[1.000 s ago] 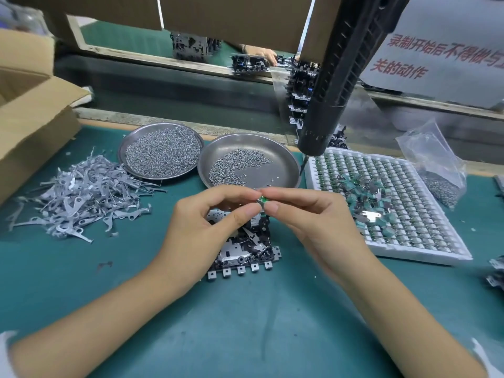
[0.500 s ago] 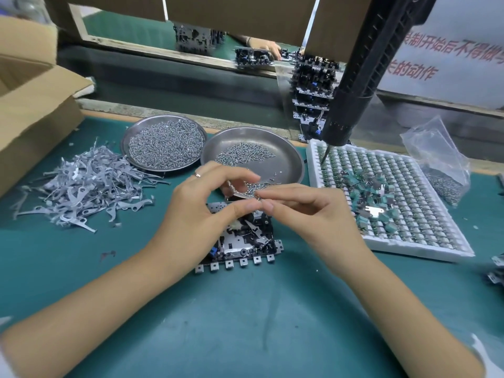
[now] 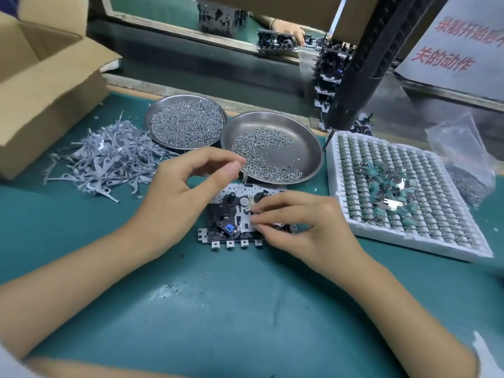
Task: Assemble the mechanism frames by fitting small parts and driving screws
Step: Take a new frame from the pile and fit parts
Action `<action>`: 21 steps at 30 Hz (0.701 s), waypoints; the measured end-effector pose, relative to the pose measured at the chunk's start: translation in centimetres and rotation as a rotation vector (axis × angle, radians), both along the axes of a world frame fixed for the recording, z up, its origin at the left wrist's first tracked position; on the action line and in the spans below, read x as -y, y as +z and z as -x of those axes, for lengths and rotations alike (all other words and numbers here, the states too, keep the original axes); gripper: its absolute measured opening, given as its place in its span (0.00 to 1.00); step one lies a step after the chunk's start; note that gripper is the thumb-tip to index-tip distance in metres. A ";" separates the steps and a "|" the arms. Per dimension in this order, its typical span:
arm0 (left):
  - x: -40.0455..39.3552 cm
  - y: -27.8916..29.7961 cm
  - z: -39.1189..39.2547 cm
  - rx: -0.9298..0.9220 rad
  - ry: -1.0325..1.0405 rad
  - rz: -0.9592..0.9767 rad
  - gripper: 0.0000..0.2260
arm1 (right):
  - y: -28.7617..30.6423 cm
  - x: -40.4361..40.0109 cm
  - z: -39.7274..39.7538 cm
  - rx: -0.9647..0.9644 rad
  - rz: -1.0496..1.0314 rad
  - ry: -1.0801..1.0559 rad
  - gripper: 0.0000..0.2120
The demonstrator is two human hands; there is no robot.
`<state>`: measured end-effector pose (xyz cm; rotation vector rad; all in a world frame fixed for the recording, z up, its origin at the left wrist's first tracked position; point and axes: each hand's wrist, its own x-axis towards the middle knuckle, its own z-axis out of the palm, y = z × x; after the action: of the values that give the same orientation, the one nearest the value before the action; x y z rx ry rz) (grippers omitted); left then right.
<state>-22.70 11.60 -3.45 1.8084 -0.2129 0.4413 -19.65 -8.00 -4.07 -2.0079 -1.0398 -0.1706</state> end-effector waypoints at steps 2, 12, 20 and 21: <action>0.1 -0.2 0.1 0.013 0.020 -0.001 0.06 | -0.2 -0.1 0.2 0.041 0.024 0.034 0.05; 0.4 -0.8 1.1 0.007 0.001 -0.238 0.04 | -0.8 -0.3 0.4 0.161 0.125 0.063 0.05; 0.6 -1.3 1.9 0.048 -0.097 -0.676 0.19 | -0.6 -0.2 0.4 -0.001 0.047 0.054 0.09; 0.7 -1.4 1.9 0.047 -0.085 -0.685 0.19 | -0.6 -0.3 0.4 -0.024 0.033 0.051 0.08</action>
<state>-24.59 10.93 -4.82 2.4461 -0.5196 0.3737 -20.02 -7.75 -4.63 -2.0061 -1.0837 -0.1033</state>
